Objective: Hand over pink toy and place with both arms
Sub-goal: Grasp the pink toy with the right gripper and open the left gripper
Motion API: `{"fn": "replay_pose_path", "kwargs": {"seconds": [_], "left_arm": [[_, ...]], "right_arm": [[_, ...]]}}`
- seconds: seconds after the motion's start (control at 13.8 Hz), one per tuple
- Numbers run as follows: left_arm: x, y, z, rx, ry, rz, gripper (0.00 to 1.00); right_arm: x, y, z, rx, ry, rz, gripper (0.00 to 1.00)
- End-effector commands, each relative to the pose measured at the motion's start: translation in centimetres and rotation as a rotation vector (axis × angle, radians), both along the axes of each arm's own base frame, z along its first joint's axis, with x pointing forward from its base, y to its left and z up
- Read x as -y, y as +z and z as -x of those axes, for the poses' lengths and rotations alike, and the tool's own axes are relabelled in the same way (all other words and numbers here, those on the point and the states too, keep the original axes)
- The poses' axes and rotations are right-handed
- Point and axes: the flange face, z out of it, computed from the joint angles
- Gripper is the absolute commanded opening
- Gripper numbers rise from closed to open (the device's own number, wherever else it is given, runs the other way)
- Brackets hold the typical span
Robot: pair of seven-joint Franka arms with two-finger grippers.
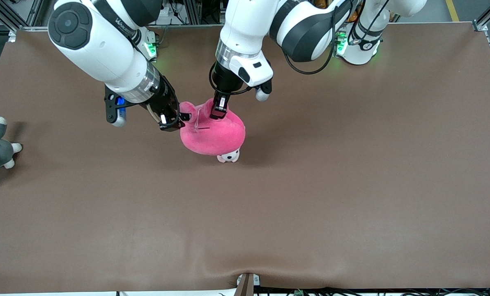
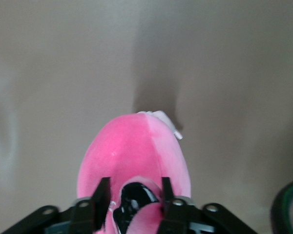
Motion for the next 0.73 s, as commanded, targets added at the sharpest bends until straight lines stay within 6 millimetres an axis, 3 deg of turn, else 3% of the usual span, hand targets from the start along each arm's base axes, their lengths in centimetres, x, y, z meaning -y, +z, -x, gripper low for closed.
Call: {"fn": "replay_pose_path", "kwargs": {"seconds": [0.0,0.07,0.65], "left_arm": [[-0.1,1.02,-0.13,0.02,0.018,0.006,0.0],[-0.23,1.02,-0.28,0.02,0.021,0.005,0.0],[-0.48,1.22,-0.46,0.023,0.024,0.005,0.0]], "right_arm": [[-0.69,0.13,-0.04,-0.002,-0.052,-0.028,0.12],[-0.71,0.13,-0.04,-0.003,-0.052,-0.029,0.0],[0.14,0.43,-0.47,-0.002,-0.064,-0.029,0.0]]}}
